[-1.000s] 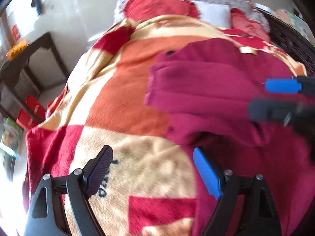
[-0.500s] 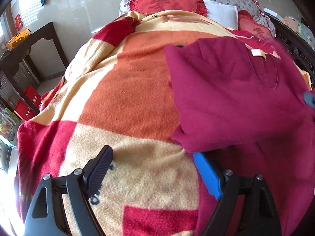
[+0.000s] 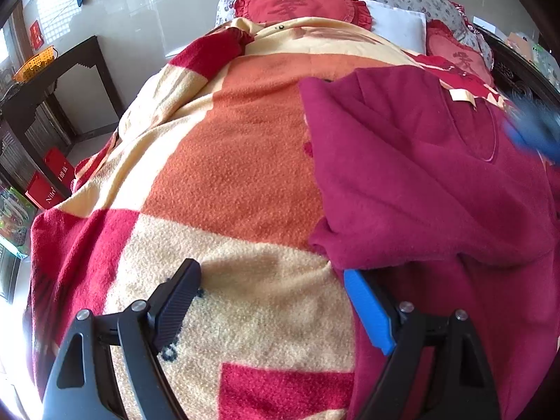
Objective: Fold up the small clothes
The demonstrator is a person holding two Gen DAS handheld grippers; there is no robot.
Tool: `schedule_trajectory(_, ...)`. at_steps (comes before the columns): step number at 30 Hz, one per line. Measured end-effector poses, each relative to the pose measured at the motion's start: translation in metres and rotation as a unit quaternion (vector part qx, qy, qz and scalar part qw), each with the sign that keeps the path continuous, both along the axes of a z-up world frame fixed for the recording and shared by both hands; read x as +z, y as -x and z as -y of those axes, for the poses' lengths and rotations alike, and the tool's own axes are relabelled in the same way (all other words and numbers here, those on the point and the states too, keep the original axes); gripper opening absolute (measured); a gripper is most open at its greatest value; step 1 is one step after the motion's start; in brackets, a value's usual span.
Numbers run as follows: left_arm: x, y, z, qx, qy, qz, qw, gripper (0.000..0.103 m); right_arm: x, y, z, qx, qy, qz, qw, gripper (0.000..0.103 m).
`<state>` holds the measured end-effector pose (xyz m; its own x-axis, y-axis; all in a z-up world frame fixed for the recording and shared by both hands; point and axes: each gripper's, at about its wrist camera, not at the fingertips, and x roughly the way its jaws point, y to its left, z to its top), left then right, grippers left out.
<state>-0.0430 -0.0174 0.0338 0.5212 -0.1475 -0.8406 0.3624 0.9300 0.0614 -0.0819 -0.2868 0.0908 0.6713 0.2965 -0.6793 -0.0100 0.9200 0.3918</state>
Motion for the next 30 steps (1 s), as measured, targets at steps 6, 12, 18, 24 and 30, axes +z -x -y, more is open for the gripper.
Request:
schedule_trajectory(6, -0.003, -0.003, -0.003, -0.001, 0.015, -0.007, 0.9999, 0.088, -0.030, -0.115, -0.063, 0.111, 0.080, -0.034, 0.990, 0.037)
schedule_trajectory(12, 0.002, -0.006, -0.011, -0.008, 0.029, -0.009, 0.9995, 0.087, -0.053, -0.136, -0.090, 0.148, 0.144, -0.038, 0.978, 0.000)
schedule_trajectory(18, 0.016, -0.004, -0.030, 0.013, 0.039, 0.005, 0.9991, 0.087, -0.044, -0.147, -0.091, 0.081, 0.150, 0.000, 0.985, 0.000)
schedule_trajectory(24, 0.043, -0.002, -0.033, 0.022, 0.055, 0.030, 0.9978, 0.087, -0.063, -0.142, -0.097, 0.094, 0.103, -0.042, 0.989, 0.009)
schedule_trajectory(30, 0.056, -0.002, 0.005, -0.006, 0.053, 0.049, 0.9973, 0.088, -0.026, -0.054, -0.028, 0.029, 0.080, -0.038, 0.996, 0.019)
